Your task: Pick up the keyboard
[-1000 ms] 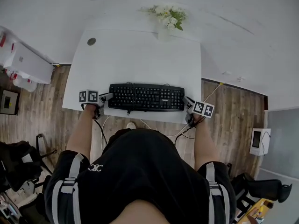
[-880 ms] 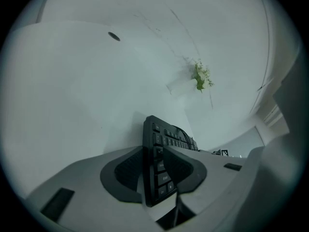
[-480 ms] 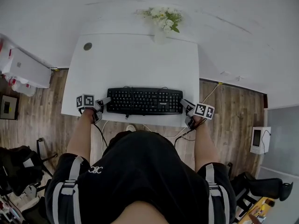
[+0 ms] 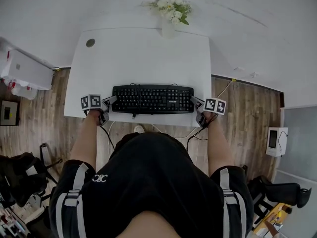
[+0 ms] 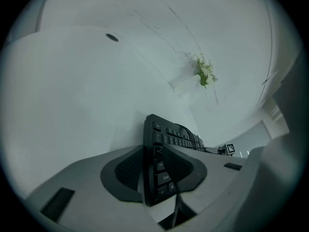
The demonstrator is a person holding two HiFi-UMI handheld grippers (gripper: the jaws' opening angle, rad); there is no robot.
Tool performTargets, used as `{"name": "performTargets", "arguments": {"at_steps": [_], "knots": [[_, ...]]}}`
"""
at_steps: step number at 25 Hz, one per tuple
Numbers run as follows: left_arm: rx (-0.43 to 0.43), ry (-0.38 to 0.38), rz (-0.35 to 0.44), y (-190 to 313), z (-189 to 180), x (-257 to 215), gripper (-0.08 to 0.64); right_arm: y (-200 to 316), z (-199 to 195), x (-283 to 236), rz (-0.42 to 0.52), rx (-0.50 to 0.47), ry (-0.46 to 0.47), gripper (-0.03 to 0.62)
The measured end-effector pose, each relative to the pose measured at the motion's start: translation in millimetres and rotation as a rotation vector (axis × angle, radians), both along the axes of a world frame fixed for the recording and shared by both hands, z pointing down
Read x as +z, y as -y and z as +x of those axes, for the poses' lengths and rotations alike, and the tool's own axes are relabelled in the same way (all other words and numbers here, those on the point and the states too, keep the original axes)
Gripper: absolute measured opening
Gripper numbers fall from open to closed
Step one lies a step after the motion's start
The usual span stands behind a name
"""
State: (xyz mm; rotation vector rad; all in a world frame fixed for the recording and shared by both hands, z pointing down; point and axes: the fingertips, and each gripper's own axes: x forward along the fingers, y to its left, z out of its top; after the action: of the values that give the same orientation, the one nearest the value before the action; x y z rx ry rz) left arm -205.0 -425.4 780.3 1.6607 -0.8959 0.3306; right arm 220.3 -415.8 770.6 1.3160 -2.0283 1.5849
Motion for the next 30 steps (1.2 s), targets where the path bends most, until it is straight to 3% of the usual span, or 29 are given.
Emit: {"name": "performTargets", "arguments": {"at_steps": [5,12,18,30], "knots": [[0.014,0.063,0.03,-1.8,-2.1,-1.9,0.129,-7.7,-3.3,0.7,-0.018,-0.013,-0.018,0.091],[-0.016,0.03,0.096,-0.2,0.3,-20.1,0.126,-15.0,0.2,-17.2,0.043,0.05,-0.023,0.091],[-0.067,-0.038,0.195,17.8,9.1,-54.4,0.126,7.9,9.1,-71.7,0.204,0.053,-0.039,0.089],[-0.103,-0.135,0.61,62.6,11.3,-216.7,0.121,52.8,11.8,-251.3,0.643,0.073,-0.071,0.087]]}}
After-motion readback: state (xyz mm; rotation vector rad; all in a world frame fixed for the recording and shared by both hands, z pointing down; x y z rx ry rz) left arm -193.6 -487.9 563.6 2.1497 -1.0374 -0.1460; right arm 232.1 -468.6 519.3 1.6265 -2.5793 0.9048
